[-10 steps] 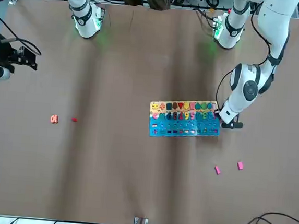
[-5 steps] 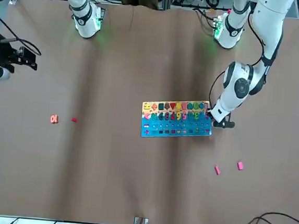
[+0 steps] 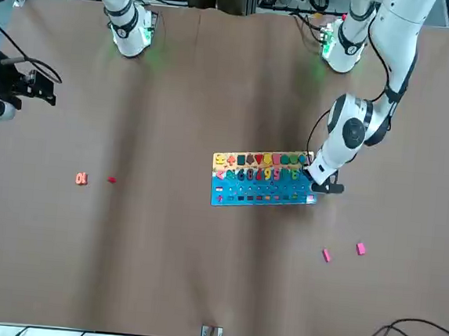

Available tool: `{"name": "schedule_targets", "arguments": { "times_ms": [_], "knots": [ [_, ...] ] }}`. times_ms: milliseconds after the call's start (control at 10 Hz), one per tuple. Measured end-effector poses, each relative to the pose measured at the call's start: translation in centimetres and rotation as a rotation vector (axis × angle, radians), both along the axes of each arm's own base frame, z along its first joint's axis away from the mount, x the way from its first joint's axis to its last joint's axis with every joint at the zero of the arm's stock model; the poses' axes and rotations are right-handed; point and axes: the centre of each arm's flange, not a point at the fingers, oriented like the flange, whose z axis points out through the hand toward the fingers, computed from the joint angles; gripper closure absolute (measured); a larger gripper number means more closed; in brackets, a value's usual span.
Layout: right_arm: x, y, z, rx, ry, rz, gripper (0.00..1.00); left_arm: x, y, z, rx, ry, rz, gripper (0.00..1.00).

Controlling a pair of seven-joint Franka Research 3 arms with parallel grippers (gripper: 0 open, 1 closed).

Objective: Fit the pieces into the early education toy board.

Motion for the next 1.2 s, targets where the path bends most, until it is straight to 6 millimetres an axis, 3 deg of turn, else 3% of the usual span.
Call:
{"name": "schedule_targets", "arguments": {
  "times_ms": [200,700,1200],
  "knots": [
    [0.0,0.0,0.0,0.0,0.0,0.0,0.01,-0.1,-0.5,0.0,0.0,0.001,0.017,0.97],
    [0.0,0.0,0.0,0.0,0.0,-0.001,0.01,-0.6,-4.1,0.0,-0.013,0.002,0.044,0.97],
    [0.1,-0.6,-0.2,-0.001,0.004,-0.014,0.01,0.5,-10.3,-0.1,-0.04,-0.026,0.034,0.97]
  ]
}}
